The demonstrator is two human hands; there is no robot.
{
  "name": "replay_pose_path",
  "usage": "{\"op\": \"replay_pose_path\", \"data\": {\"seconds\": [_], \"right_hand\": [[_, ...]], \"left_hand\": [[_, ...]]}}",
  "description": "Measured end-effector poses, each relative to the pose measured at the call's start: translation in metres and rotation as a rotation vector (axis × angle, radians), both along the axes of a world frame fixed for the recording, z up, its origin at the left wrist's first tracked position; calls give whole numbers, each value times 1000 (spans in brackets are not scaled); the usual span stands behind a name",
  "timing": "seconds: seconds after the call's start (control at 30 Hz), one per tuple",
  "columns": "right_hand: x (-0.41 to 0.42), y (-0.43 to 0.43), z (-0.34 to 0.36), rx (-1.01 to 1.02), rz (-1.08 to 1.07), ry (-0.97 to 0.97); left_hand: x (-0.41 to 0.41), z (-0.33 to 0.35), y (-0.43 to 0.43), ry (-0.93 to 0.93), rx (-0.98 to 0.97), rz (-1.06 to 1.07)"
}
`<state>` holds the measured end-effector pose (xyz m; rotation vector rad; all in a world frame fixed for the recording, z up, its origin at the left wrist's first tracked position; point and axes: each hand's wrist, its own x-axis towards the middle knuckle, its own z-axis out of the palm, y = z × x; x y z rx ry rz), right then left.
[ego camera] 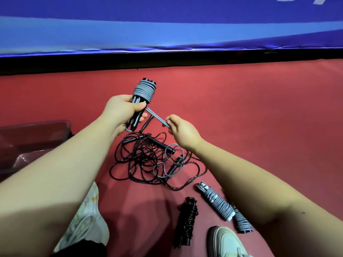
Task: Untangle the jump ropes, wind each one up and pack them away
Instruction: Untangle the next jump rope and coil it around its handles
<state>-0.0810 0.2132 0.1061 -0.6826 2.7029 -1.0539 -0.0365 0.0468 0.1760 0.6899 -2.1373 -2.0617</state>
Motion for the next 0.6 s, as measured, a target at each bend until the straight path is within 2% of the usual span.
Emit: {"op": "replay_pose_path", "data": {"seconds": [0.13, 0.3, 0.4, 0.5, 0.6], "right_hand": [[11, -1, 33, 119, 124, 160], [9, -5, 62, 164, 124, 274], [4, -4, 72, 309, 124, 442], [-3, 2, 75, 405, 187, 581], [-9, 12, 74, 363, 303, 576]], "left_hand": [[-1, -14, -12, 4, -260, -74], [2, -17, -1, 7, -652, -278], [2, -13, 7, 5, -903, -390], [4, -7, 13, -50, -988, -531], [7, -4, 19, -105, -1028, -626]]}}
